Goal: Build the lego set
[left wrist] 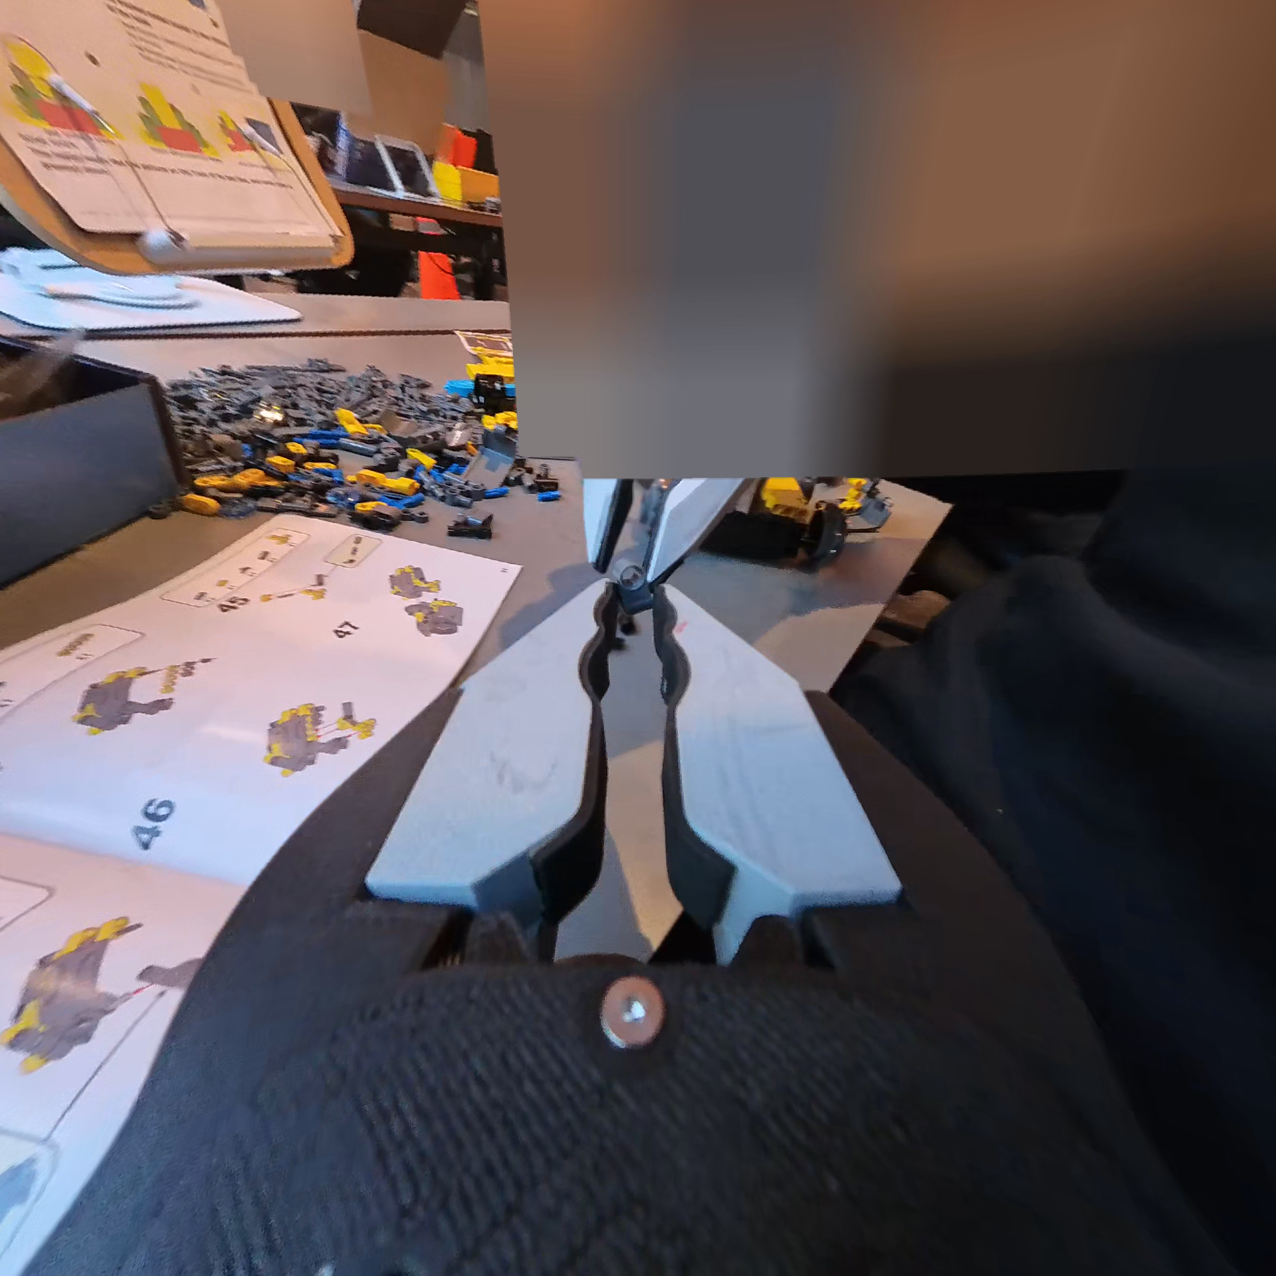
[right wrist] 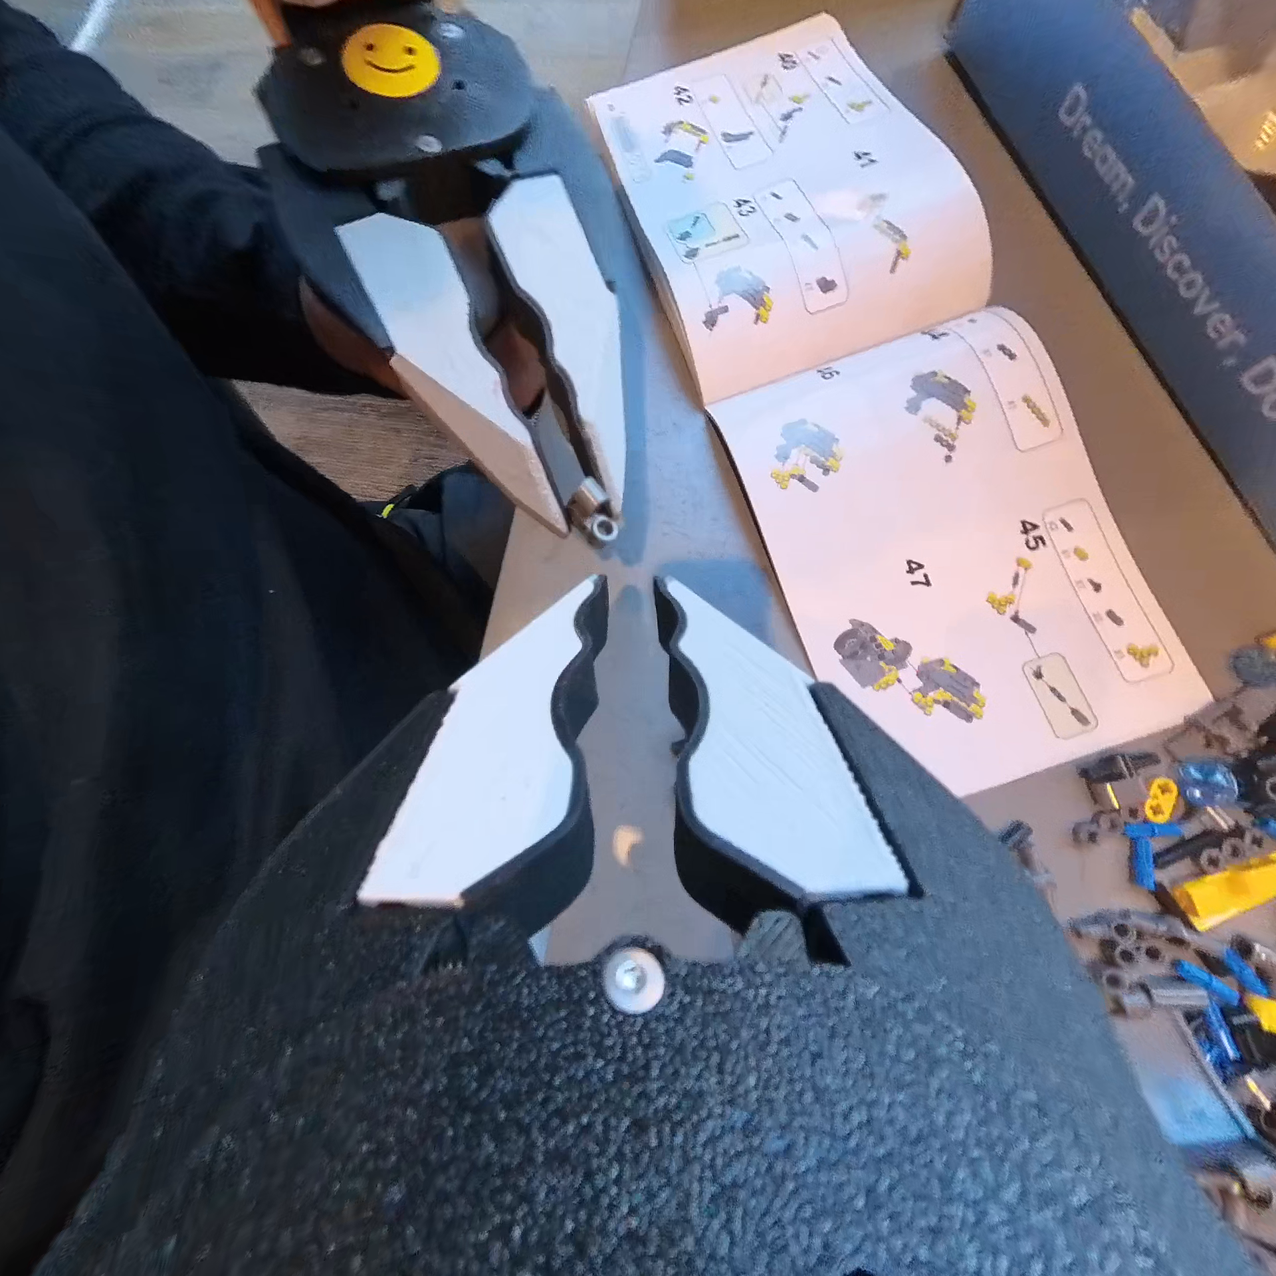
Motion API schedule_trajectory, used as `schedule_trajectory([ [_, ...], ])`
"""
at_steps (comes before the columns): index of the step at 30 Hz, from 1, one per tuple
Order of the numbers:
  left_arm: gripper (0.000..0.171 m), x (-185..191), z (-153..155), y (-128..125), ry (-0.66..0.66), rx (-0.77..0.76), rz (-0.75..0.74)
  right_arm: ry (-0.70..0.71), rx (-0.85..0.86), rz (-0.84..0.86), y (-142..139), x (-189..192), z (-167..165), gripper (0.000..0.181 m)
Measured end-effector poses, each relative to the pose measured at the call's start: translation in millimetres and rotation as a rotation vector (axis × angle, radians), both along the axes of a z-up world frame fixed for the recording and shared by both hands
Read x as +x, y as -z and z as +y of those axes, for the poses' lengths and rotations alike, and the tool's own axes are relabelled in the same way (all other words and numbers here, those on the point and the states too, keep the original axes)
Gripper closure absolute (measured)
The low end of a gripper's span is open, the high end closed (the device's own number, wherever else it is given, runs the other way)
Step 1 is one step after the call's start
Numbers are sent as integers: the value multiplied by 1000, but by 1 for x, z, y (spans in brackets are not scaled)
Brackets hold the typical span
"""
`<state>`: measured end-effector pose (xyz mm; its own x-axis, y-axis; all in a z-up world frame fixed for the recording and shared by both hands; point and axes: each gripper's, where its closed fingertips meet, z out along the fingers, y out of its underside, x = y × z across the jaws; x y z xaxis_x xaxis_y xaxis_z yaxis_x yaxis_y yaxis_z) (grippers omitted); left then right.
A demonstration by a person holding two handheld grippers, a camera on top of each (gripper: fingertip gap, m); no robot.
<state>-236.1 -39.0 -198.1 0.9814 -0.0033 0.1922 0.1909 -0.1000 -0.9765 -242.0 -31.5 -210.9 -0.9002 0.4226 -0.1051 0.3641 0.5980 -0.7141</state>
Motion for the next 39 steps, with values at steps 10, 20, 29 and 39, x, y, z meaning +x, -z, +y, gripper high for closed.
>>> schedule_trajectory([
  [10,163,-5,0,-3,-61,14,52,204,-139,-96,-8,-5,2,163],
  [20,163,-11,3,5,-174,-71,213,281,-282,-281,-6,-4,-14,153],
  [29,163,-12,4,4,-220,-96,326,263,-371,-379,-8,-2,-20,150],
  [39,165,-6,8,6,-276,-176,569,270,-486,-513,-9,-5,-17,164],
])
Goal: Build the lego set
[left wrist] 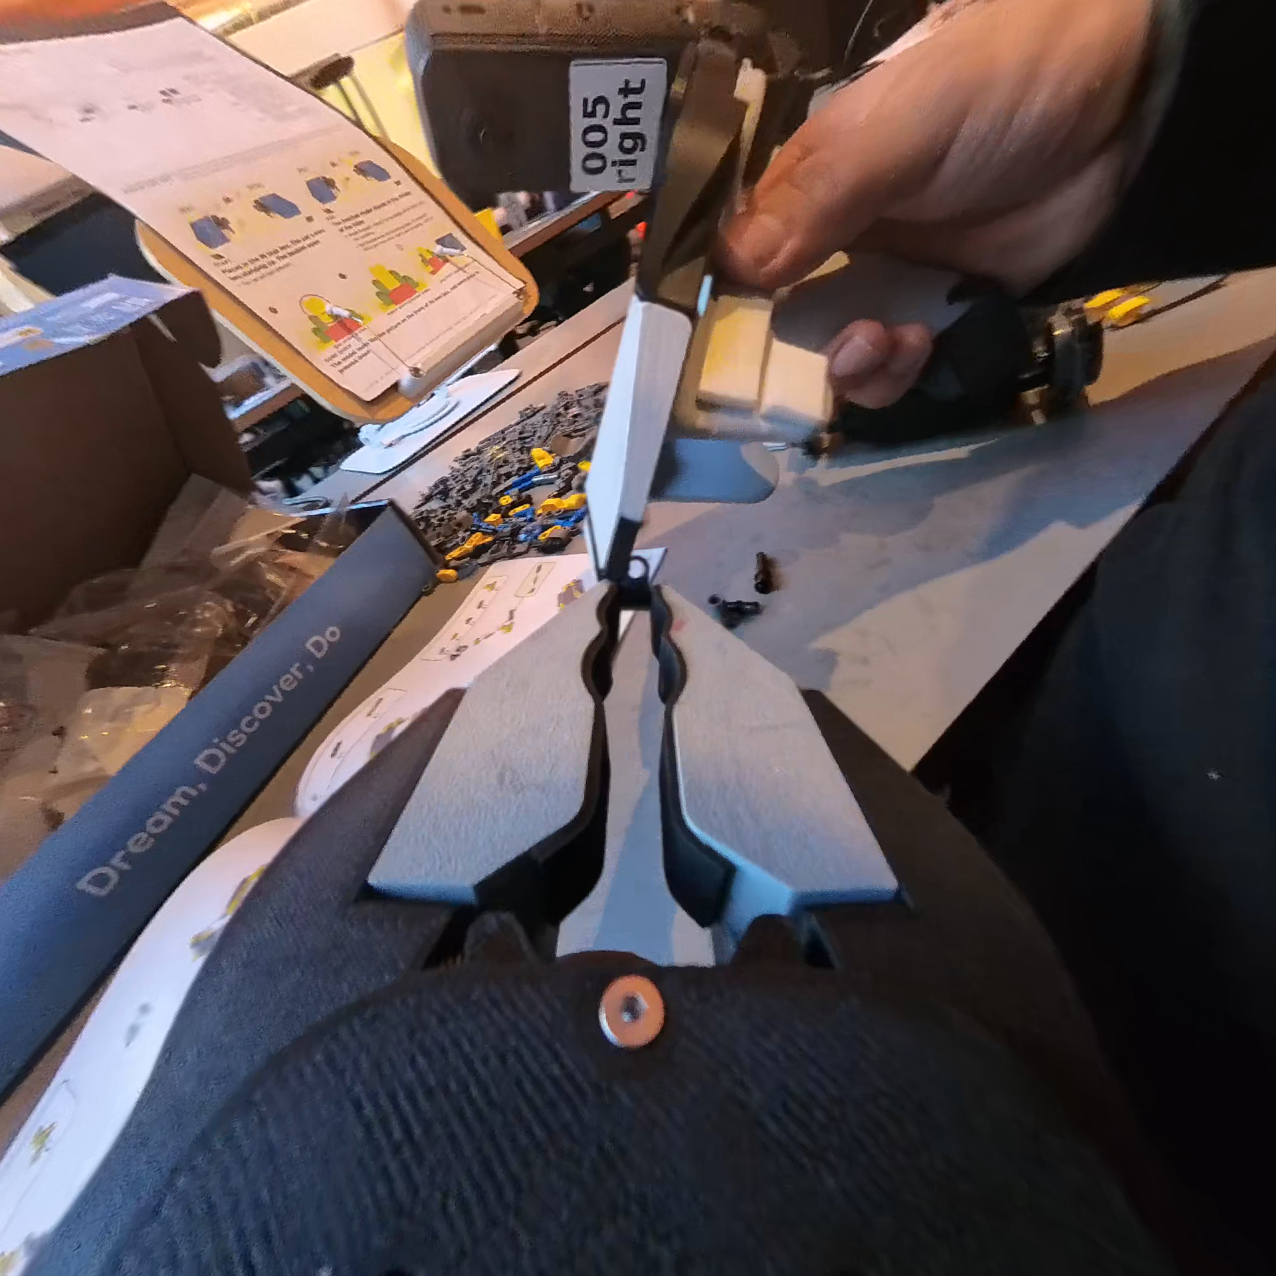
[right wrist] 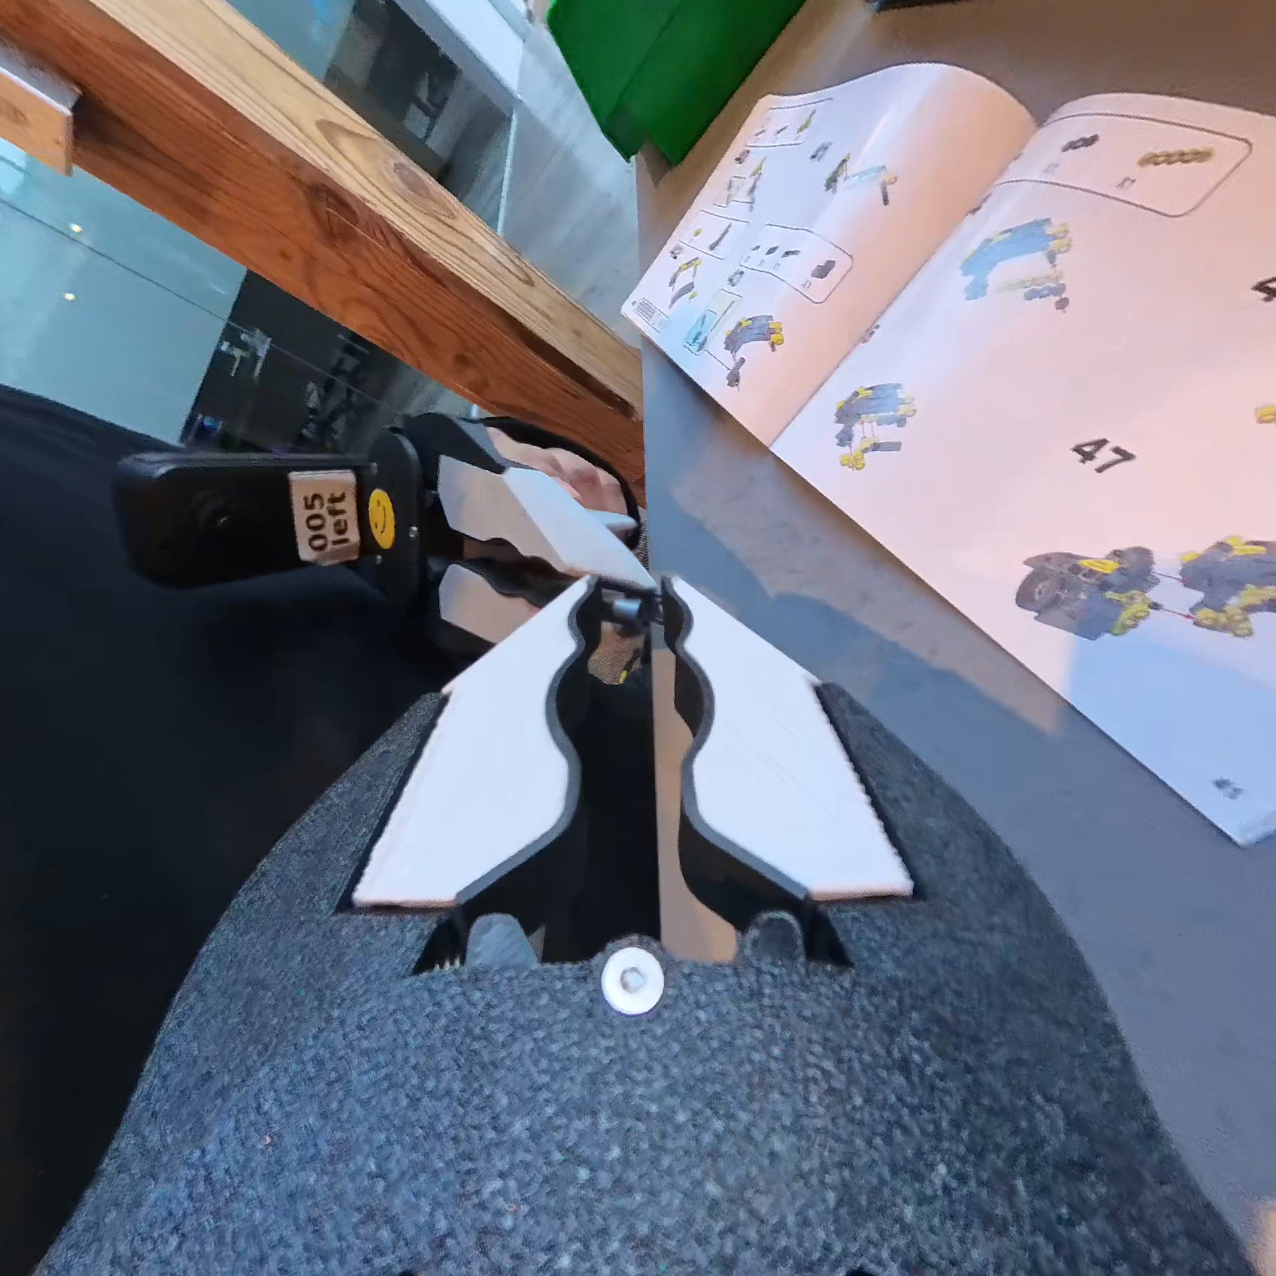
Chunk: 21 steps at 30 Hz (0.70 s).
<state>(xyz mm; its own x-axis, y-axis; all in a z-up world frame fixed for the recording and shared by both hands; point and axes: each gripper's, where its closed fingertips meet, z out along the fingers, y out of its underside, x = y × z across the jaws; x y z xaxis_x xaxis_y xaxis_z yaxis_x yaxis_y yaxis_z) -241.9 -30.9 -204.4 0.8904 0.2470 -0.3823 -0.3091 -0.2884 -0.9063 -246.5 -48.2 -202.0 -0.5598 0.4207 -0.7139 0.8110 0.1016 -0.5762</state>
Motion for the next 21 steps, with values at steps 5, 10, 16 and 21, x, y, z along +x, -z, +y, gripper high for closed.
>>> schedule_trajectory([
  [5,165,-2,-2,-3,-32,-10,79,39,39,18,-1,-3,9,161],
  [10,165,0,-1,-3,-42,-39,145,27,39,-1,1,3,4,161],
  [16,165,2,-1,-3,-24,-29,123,-11,96,67,0,7,5,175],
  [21,159,13,2,0,96,-3,-5,-195,237,274,-3,18,11,175],
])
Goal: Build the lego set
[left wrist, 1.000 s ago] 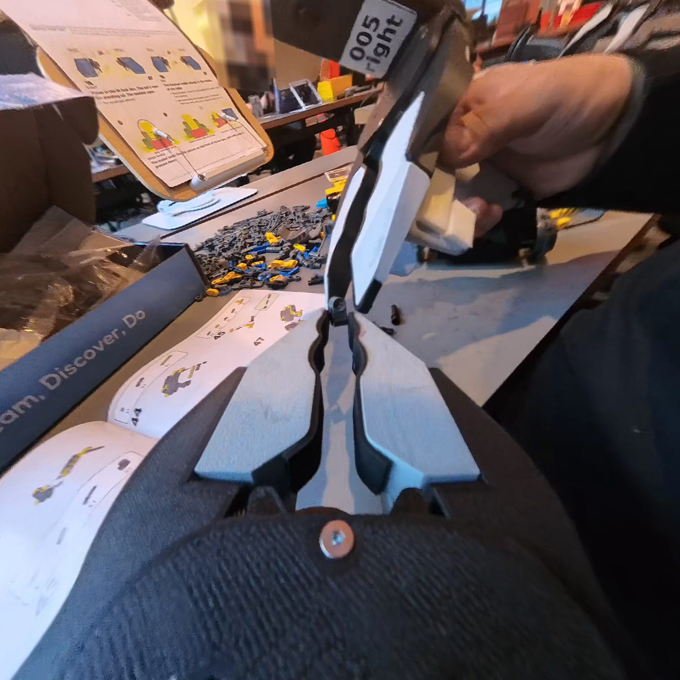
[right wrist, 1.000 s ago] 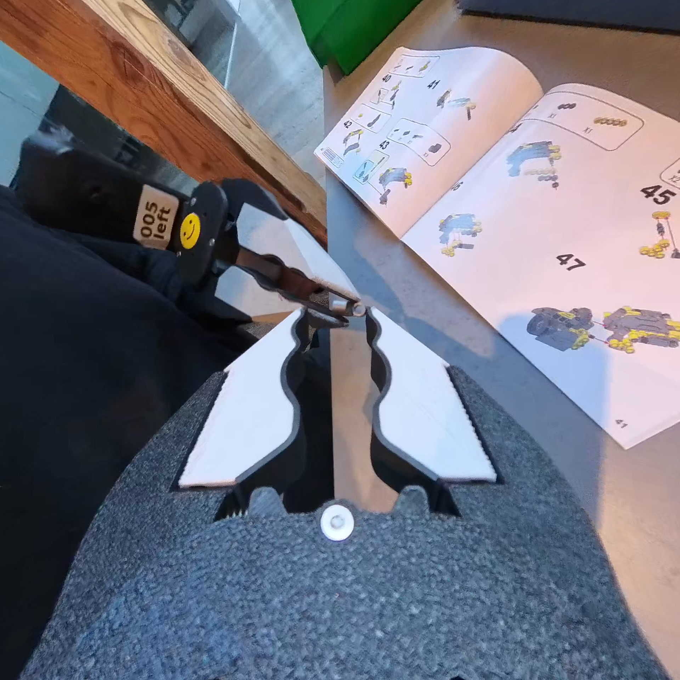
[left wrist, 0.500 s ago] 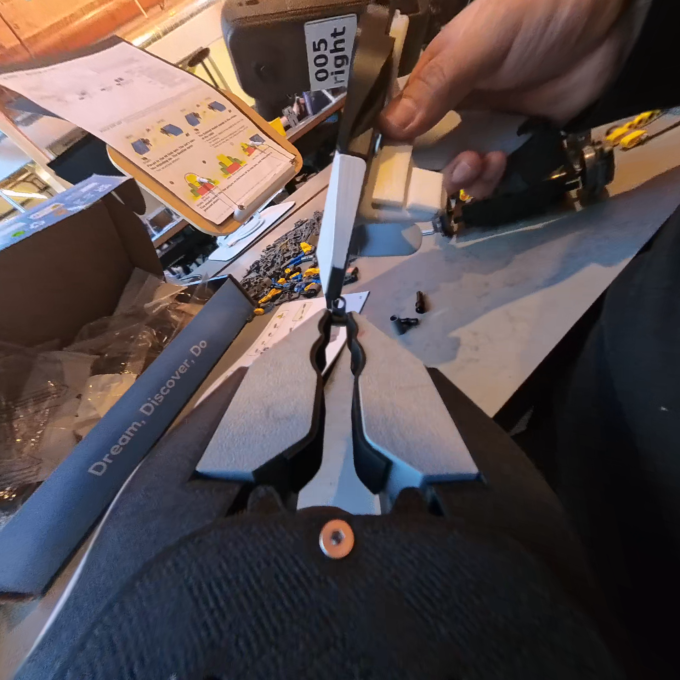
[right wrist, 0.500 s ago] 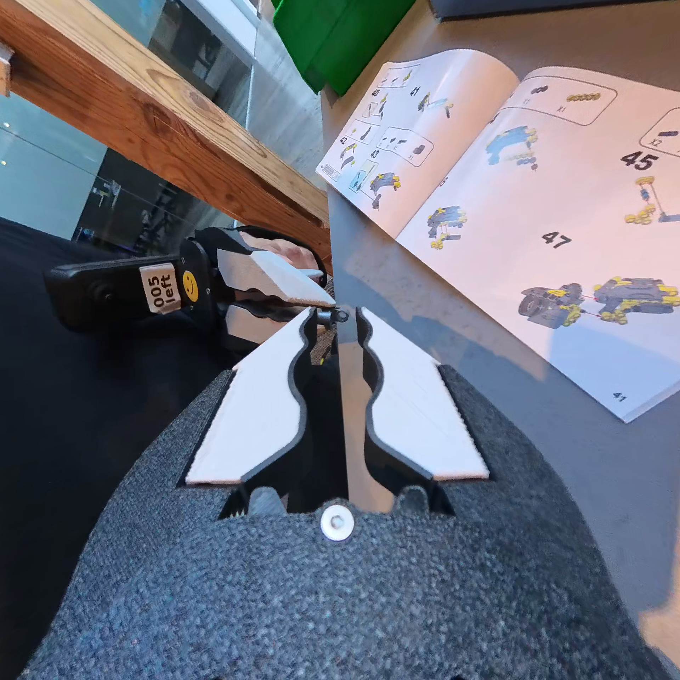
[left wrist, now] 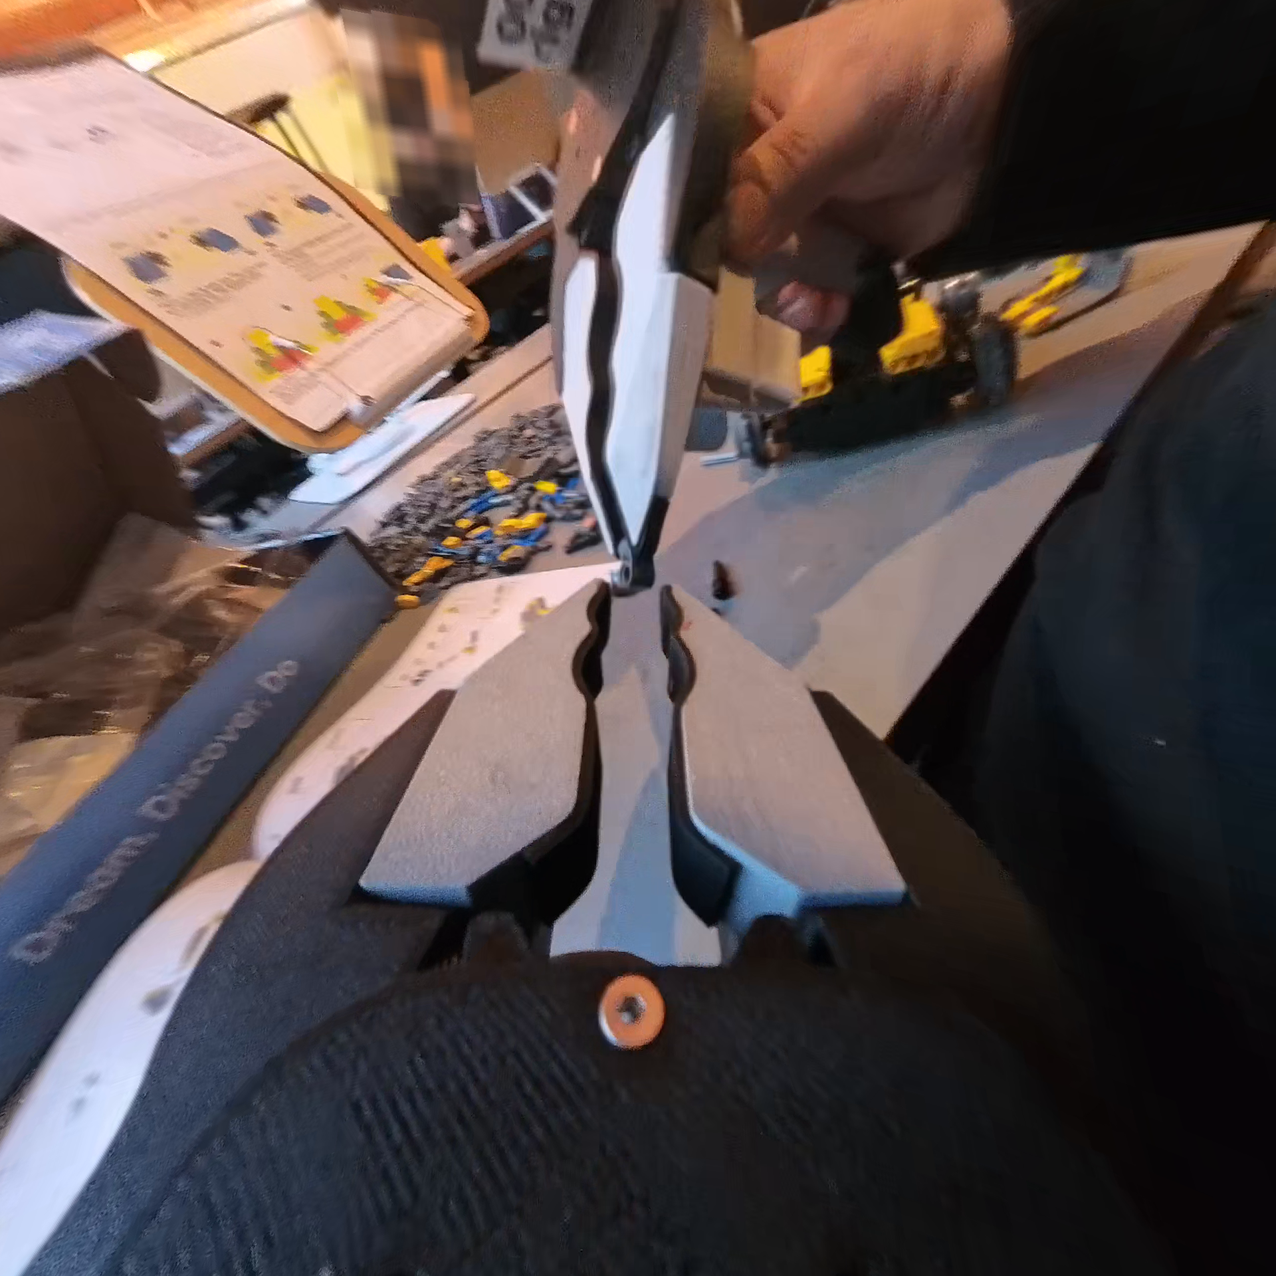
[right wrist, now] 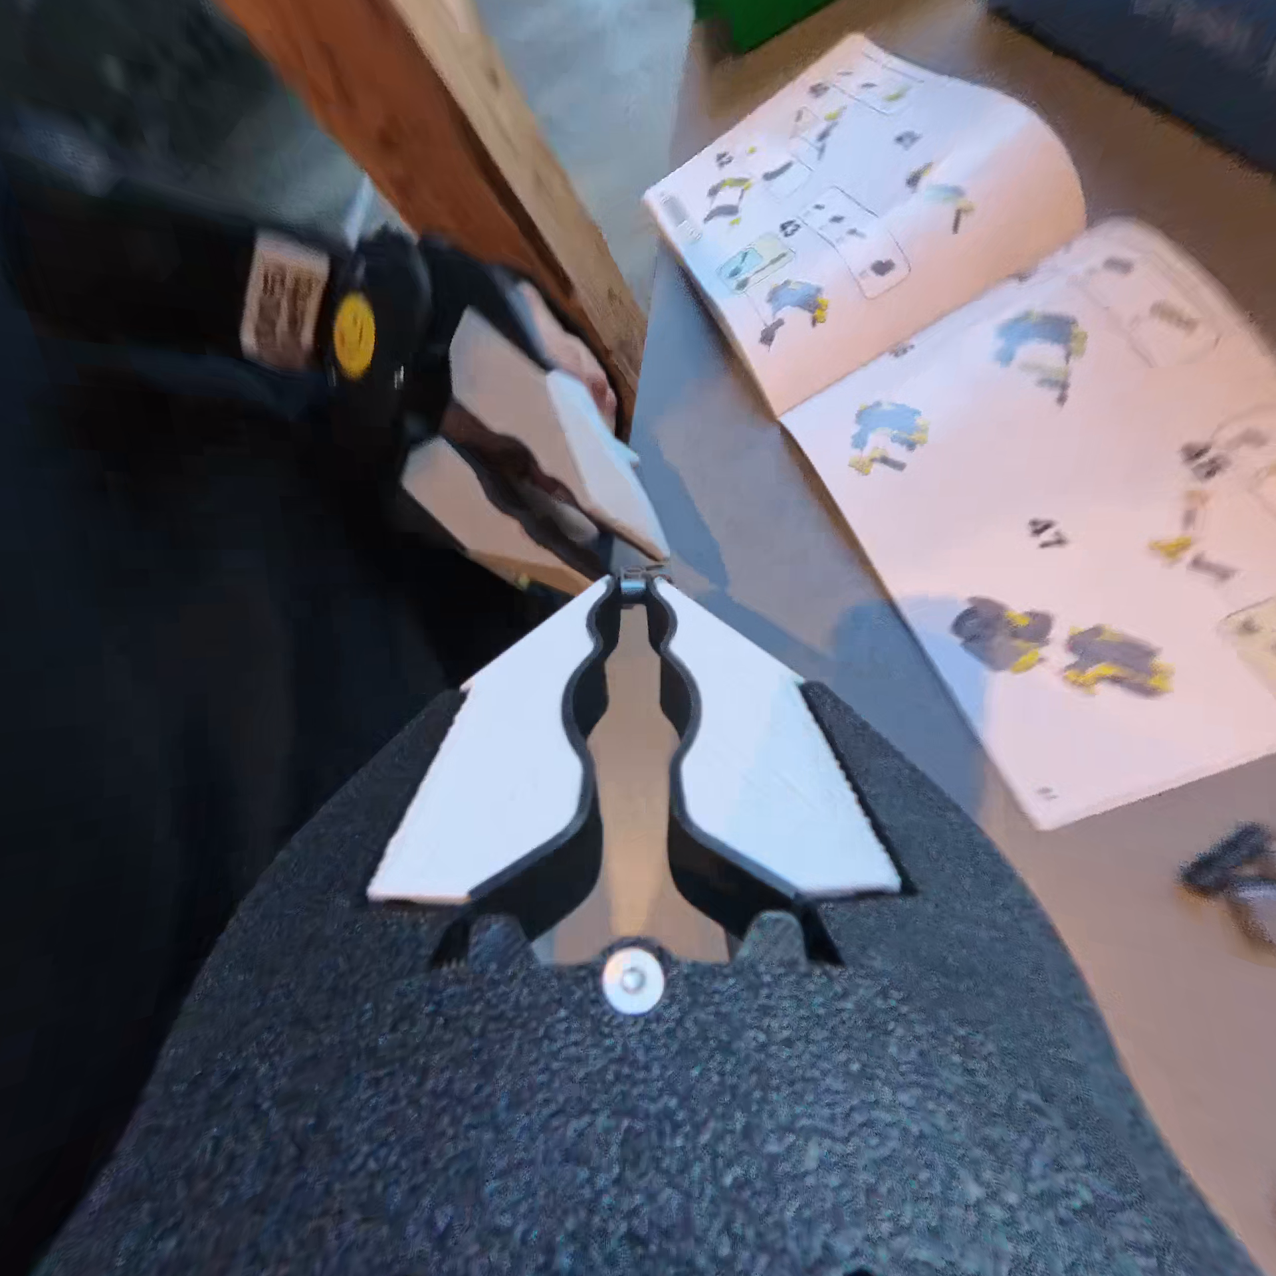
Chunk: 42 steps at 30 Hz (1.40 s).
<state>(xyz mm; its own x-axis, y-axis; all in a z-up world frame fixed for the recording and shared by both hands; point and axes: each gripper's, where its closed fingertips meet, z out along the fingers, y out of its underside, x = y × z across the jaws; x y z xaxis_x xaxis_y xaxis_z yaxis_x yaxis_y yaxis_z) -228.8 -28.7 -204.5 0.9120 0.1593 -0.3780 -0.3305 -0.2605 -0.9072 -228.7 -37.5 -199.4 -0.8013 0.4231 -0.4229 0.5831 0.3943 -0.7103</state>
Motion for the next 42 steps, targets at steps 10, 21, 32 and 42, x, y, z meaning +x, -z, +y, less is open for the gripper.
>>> schedule_trajectory([
  [10,141,15,-1,-11,298,145,-592,-348,148,408,-12,22,-1,175],
  [21,157,19,-2,-10,251,114,-403,-332,105,368,-8,20,-8,174],
  [32,158,0,-6,-10,20,74,-32,-129,-79,-1,-8,9,-8,171],
  [42,157,0,-6,-8,-4,54,23,-74,-141,-104,-9,7,-12,173],
])
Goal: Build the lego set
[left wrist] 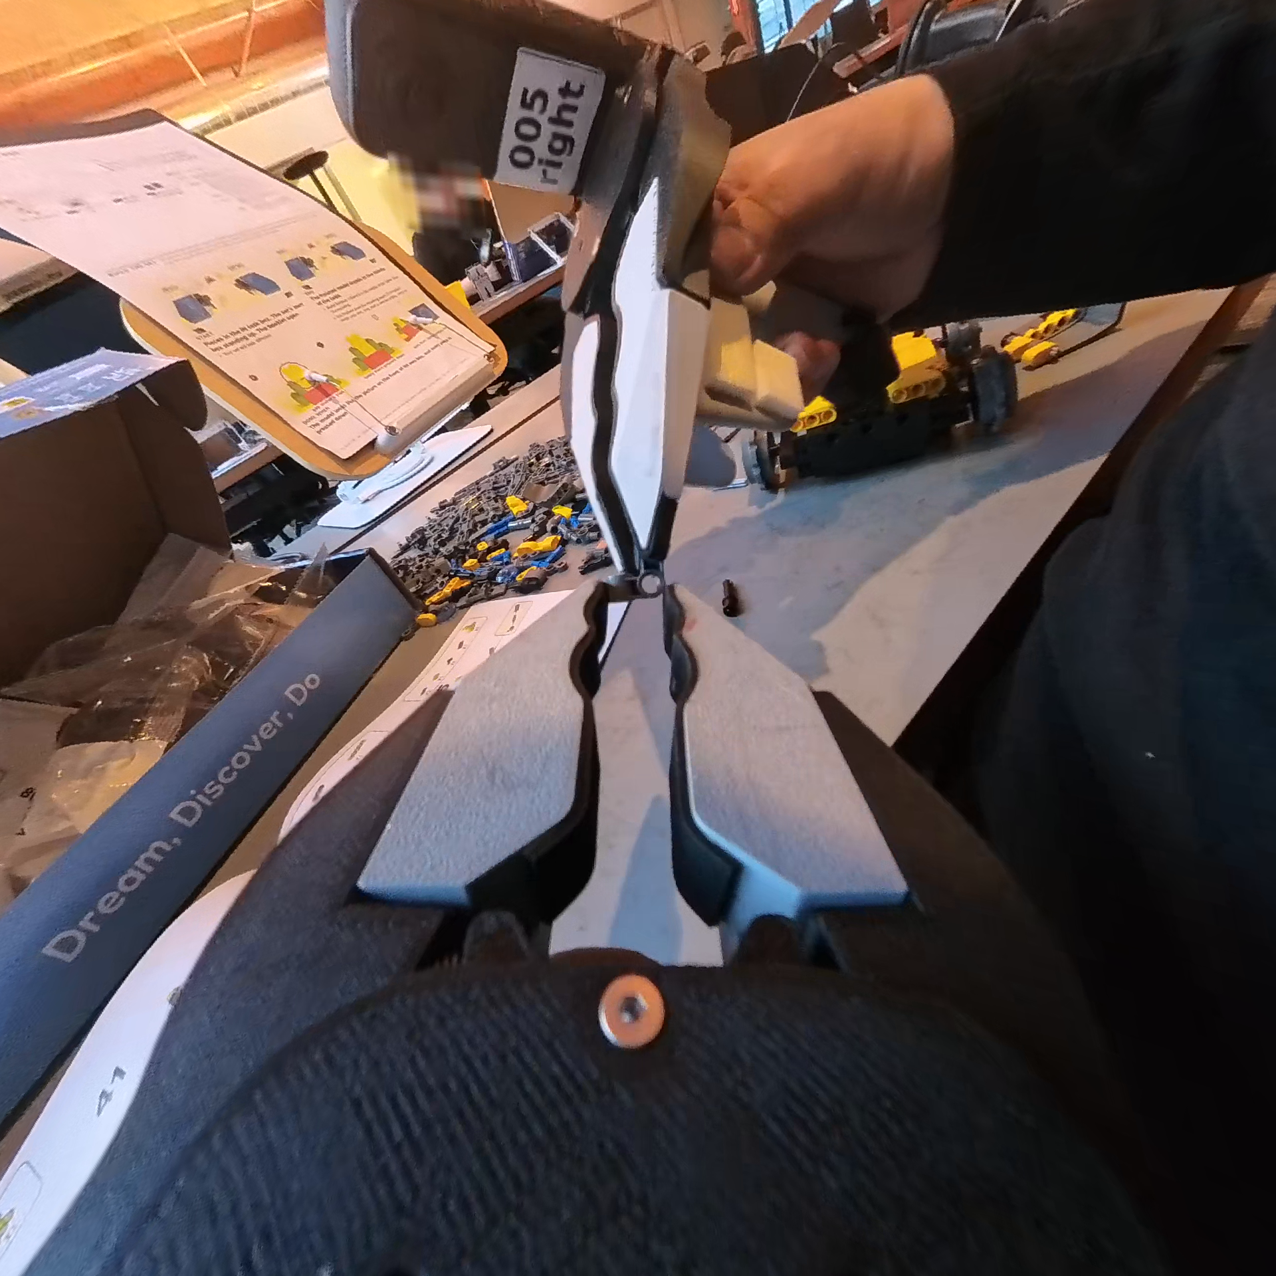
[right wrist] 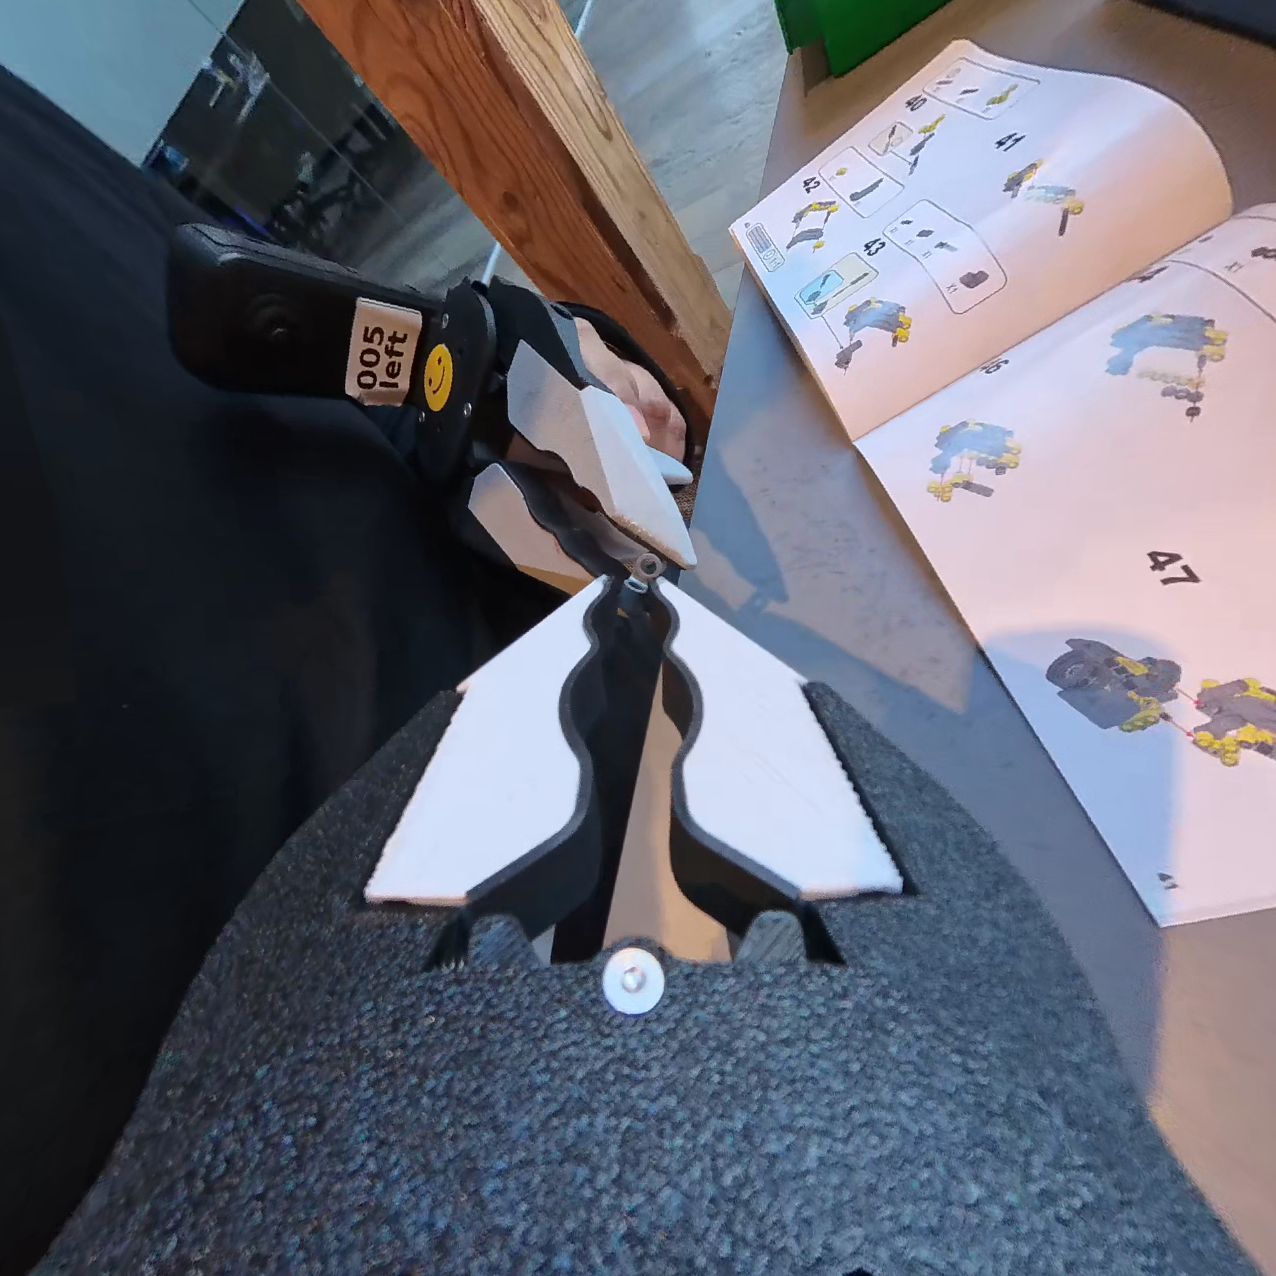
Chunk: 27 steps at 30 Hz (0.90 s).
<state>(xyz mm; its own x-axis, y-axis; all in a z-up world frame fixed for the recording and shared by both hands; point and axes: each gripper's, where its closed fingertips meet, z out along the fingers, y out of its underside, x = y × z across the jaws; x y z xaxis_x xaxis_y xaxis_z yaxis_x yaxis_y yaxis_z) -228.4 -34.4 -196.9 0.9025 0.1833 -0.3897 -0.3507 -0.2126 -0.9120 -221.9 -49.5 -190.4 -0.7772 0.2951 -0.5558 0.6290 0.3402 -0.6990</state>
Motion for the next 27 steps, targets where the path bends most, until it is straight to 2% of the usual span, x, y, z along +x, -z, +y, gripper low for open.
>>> schedule_trajectory([
  [6,154,-1,2,8,45,1,-170,5,77,37,6,-2,9,174],
  [9,146,-4,2,10,54,9,-270,31,211,121,14,-11,27,174],
  [14,145,-11,1,21,60,-19,-393,29,469,262,27,-28,65,174],
  [17,149,-9,3,28,74,-54,-405,-36,609,359,36,-32,82,173],
  [20,152,-7,4,30,85,-66,-406,-94,715,383,47,-36,95,173],
  [27,154,-6,4,30,98,-61,-418,-209,820,407,71,-35,105,173],
])
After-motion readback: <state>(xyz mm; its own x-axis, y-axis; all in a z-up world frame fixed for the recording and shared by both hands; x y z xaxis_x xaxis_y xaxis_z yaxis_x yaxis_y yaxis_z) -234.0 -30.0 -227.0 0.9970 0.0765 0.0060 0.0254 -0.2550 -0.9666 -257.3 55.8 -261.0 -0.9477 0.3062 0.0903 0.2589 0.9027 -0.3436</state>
